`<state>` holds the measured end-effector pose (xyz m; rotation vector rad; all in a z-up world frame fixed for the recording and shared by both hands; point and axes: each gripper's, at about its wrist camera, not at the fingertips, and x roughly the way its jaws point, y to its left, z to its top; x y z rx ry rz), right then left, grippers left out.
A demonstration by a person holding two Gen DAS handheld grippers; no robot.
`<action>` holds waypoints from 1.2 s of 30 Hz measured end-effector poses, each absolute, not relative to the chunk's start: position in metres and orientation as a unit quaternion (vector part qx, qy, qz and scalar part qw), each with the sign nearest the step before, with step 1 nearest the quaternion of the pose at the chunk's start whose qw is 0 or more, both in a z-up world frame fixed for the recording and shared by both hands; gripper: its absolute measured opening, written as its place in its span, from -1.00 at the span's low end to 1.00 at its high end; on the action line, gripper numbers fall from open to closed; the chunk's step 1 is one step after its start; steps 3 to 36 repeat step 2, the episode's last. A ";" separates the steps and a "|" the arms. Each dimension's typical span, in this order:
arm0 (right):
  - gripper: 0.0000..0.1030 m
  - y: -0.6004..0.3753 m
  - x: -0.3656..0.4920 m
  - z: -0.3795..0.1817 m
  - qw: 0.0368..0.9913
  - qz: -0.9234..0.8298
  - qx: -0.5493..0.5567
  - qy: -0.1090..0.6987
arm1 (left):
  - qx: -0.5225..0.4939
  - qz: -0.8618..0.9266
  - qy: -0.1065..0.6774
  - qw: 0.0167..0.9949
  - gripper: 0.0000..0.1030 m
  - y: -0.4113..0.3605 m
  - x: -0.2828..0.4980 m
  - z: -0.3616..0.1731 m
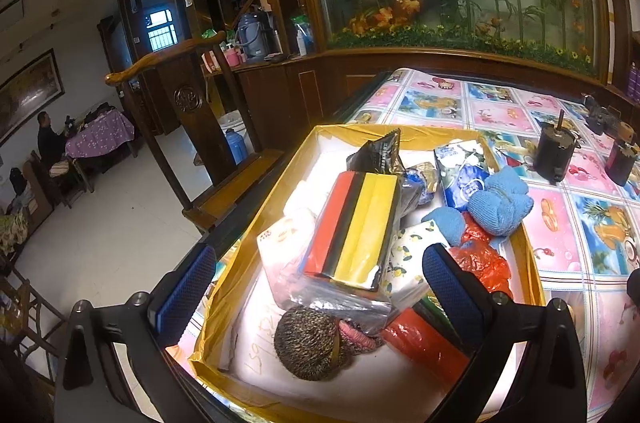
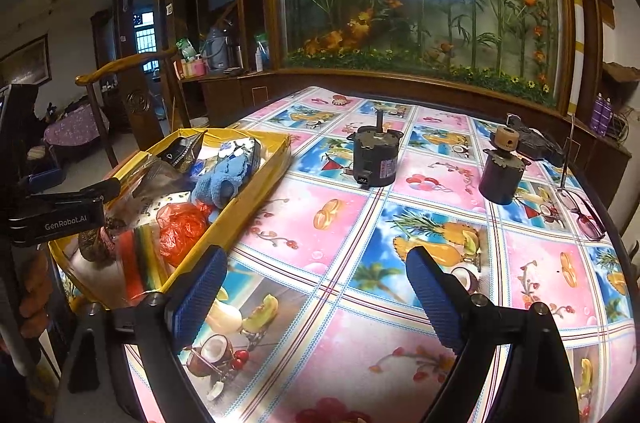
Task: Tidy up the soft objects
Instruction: 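Withdraw both open tools up and away from the box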
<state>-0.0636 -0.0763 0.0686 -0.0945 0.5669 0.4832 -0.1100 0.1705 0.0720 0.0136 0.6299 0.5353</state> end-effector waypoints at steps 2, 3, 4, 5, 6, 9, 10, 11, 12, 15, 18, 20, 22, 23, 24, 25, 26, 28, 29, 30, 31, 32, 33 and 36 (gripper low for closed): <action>0.82 -0.077 -0.063 0.068 0.931 0.234 -0.045 0.277 | 0.011 0.263 0.302 0.916 1.00 0.170 -0.111 0.073; 0.82 -0.077 -0.063 0.068 0.931 0.234 -0.045 0.277 | 0.011 0.263 0.302 0.916 1.00 0.170 -0.111 0.073; 0.82 -0.077 -0.063 0.068 0.931 0.234 -0.045 0.277 | 0.011 0.263 0.302 0.916 1.00 0.170 -0.111 0.073; 0.82 -0.077 -0.063 0.068 0.931 0.234 -0.045 0.277 | 0.011 0.263 0.302 0.916 1.00 0.170 -0.111 0.073; 0.82 -0.077 -0.063 0.068 0.931 0.234 -0.045 0.277 | 0.011 0.263 0.302 0.916 1.00 0.170 -0.111 0.073; 0.82 -0.077 -0.063 0.068 0.931 0.234 -0.045 0.277 | 0.011 0.263 0.302 0.916 1.00 0.170 -0.111 0.073; 0.82 -0.077 -0.063 0.068 0.931 0.234 -0.045 0.277 | 0.011 0.263 0.302 0.916 1.00 0.170 -0.111 0.073; 0.82 -0.077 -0.063 0.068 0.931 0.234 -0.045 0.277 | 0.011 0.263 0.302 0.916 1.00 0.170 -0.111 0.073; 0.82 -0.077 -0.063 0.068 0.931 0.234 -0.045 0.277 | 0.011 0.263 0.302 0.916 1.00 0.170 -0.111 0.073; 0.82 -0.077 -0.063 0.068 0.931 0.234 -0.045 0.277 | 0.011 0.263 0.302 0.916 1.00 0.170 -0.111 0.073; 0.82 -0.077 -0.063 0.068 0.931 0.234 -0.045 0.277 | 0.011 0.263 0.302 0.916 1.00 0.170 -0.111 0.073; 0.82 -0.077 -0.063 0.068 0.931 0.234 -0.045 0.277 | 0.011 0.263 0.302 0.916 1.00 0.170 -0.111 0.073; 0.82 -0.077 -0.063 0.068 0.931 0.234 -0.045 0.277 | 0.011 0.263 0.302 0.916 1.00 0.170 -0.111 0.073; 0.82 -0.077 -0.063 0.068 0.931 0.234 -0.045 0.277 | 0.011 0.263 0.302 0.916 1.00 0.170 -0.111 0.073; 0.82 -0.077 -0.063 0.068 0.931 0.234 -0.045 0.277 | 0.011 0.263 0.302 0.916 1.00 0.170 -0.111 0.073; 0.82 -0.077 -0.063 0.068 0.931 0.234 -0.045 0.277 | 0.011 0.263 0.302 0.916 1.00 0.170 -0.111 0.073; 0.82 -0.077 -0.063 0.068 0.931 0.234 -0.045 0.277 | 0.011 0.263 0.302 0.916 1.00 0.170 -0.111 0.073; 0.82 -0.077 -0.063 0.068 0.931 0.234 -0.045 0.277 | 0.011 0.263 0.302 0.916 1.00 0.170 -0.111 0.073; 0.82 -0.077 -0.063 0.068 0.931 0.234 -0.045 0.277 | 0.011 0.263 0.302 0.916 1.00 0.170 -0.111 0.073; 0.82 -0.077 -0.063 0.068 0.931 0.234 -0.045 0.277 | 0.011 0.263 0.302 0.916 1.00 0.170 -0.111 0.073; 0.82 -0.077 -0.063 0.068 0.931 0.234 -0.045 0.277 | 0.011 0.263 0.302 0.916 1.00 0.170 -0.111 0.073; 0.82 -0.077 -0.063 0.068 0.931 0.234 -0.045 0.277 | 0.011 0.263 0.302 0.916 1.00 0.170 -0.111 0.073; 0.82 -0.077 -0.063 0.068 0.931 0.234 -0.045 0.277 | 0.011 0.263 0.302 0.916 1.00 0.170 -0.111 0.073; 0.82 -0.077 -0.063 0.068 0.931 0.234 -0.045 0.277 | 0.011 0.263 0.302 0.916 1.00 0.170 -0.111 0.073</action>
